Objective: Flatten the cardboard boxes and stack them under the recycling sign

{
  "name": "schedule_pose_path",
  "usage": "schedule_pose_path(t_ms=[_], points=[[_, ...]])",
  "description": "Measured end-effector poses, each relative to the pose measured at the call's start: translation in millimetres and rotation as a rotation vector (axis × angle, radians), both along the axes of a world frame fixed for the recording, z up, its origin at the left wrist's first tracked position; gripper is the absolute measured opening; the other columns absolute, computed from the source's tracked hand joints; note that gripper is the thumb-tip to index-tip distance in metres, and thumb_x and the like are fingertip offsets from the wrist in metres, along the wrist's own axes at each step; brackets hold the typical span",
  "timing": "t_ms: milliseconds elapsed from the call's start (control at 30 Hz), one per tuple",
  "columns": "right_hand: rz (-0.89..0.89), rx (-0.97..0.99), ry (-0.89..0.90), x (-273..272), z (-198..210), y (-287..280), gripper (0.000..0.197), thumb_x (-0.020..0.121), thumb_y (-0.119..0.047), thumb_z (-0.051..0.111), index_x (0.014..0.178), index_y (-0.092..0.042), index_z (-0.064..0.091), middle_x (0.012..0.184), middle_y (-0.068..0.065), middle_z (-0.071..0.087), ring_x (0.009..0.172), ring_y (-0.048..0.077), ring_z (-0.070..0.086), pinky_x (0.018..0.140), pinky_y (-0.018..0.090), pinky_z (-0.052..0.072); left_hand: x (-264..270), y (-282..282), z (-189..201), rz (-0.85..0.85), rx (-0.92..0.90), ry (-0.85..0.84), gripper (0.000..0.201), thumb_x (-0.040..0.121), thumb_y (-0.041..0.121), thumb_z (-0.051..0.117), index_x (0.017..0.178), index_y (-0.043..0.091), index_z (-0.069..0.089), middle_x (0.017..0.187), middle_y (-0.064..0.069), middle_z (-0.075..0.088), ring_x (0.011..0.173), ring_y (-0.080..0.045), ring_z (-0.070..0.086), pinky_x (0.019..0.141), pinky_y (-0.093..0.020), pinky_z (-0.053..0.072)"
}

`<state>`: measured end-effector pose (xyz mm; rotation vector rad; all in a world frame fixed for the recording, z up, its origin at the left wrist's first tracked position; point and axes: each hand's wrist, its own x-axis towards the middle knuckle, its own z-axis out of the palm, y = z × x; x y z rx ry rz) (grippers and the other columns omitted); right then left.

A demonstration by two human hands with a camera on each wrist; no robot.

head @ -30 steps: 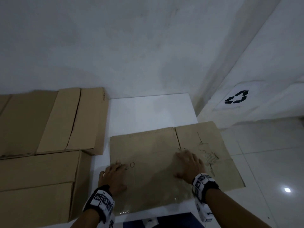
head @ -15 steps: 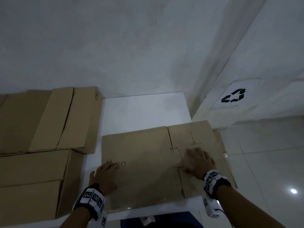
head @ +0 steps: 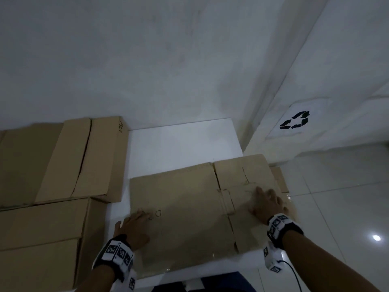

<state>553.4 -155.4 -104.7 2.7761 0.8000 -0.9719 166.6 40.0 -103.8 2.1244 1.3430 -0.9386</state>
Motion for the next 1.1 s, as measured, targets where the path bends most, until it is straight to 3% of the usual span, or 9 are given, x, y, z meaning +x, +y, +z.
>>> schedule_pose_path(t_ms=[167,267,433,500,600,767,900,1000,1100], points=[[-0.240,0.094,0.018,-47,6,-4,0.050,0.090,-0.042,0.049,0.137,-0.039,0.033,0.152,0.006,0.023,0.134,0.035,0.028,0.106,0.051,0.029,16,37,9,-0.074,-0.129,0.028,0.059,0.085,0.049,0.046,0.142,0.037,0.038,0.150,0.005,0.039,0.135,-0.024,0.039,0.114,-0.048,0.023],[-0.424,0.099,0.046,-86,3,-7,0.050,0.088,-0.033,0.050,0.136,-0.033,0.036,0.146,0.012,0.028,0.131,0.036,0.030,0.107,0.051,0.032,31,71,-4,-0.084,-0.186,-0.055,0.060,0.077,0.052,0.044,0.126,0.020,0.056,0.137,-0.004,0.053,0.120,-0.026,0.052,0.105,-0.043,0.040],[-0.675,0.068,0.071,-158,-7,-11,0.059,0.088,-0.026,0.057,0.140,-0.013,0.032,0.144,0.020,0.026,0.131,0.039,0.030,0.109,0.045,0.032,61,109,-2,-0.053,0.008,-0.361,0.053,0.084,0.031,0.058,0.135,0.019,0.050,0.137,-0.006,0.053,0.115,-0.025,0.057,0.096,-0.035,0.050],[-0.793,0.078,0.039,-184,-10,-9,0.054,0.089,-0.019,0.056,0.137,-0.003,0.036,0.138,0.025,0.032,0.124,0.039,0.038,0.106,0.042,0.034,67,122,-9,-0.065,-0.027,-0.357,0.073,0.081,0.036,0.060,0.147,0.021,0.034,0.152,-0.005,0.036,0.133,-0.026,0.043,0.110,-0.042,0.040],[-0.943,0.104,0.141,-216,-14,-1,0.059,0.084,-0.022,0.061,0.134,-0.002,0.036,0.134,0.022,0.039,0.119,0.038,0.044,0.096,0.039,0.039,68,137,-25,-0.110,-0.092,-0.284,0.099,0.071,0.049,0.058,0.154,0.027,0.008,0.161,0.001,0.015,0.145,-0.023,0.023,0.117,-0.047,0.028],[-1.376,0.311,0.427,-247,-26,10,0.080,0.073,-0.021,0.074,0.137,-0.015,0.025,0.123,0.019,0.046,0.097,0.038,0.056,0.080,0.051,0.057,66,137,-28,-0.153,-0.065,-0.257,0.104,0.066,0.056,0.061,0.153,0.027,0.013,0.158,-0.003,0.022,0.139,-0.028,0.034,0.112,-0.047,0.035],[-1.593,0.417,0.524,-254,-18,8,0.102,0.069,-0.022,0.081,0.143,-0.034,0.011,0.133,0.018,0.042,0.100,0.041,0.053,0.079,0.055,0.056,57,130,-21,-0.152,-0.035,-0.250,0.087,0.079,0.058,0.061,0.150,0.025,0.023,0.153,-0.008,0.025,0.133,-0.032,0.039,0.109,-0.043,0.038],[-1.652,0.505,0.609,-254,-12,0,0.097,0.078,-0.012,0.075,0.145,-0.036,0.009,0.120,0.018,0.050,0.091,0.036,0.055,0.070,0.043,0.054,47,128,-21,-0.095,-0.060,-0.387,0.049,0.083,0.051,0.059,0.124,0.029,0.045,0.119,-0.004,0.059,0.098,-0.024,0.061,0.087,-0.037,0.053],[-1.641,0.554,0.629,-250,-12,-8,0.077,0.083,-0.006,0.067,0.137,-0.037,0.022,0.103,0.017,0.051,0.080,0.032,0.052,0.072,0.044,0.052,41,119,-13,-0.070,0.004,-0.480,0.015,0.093,0.043,0.050,0.097,0.029,0.047,0.087,-0.001,0.066,0.074,-0.022,0.063,0.069,-0.033,0.053]])
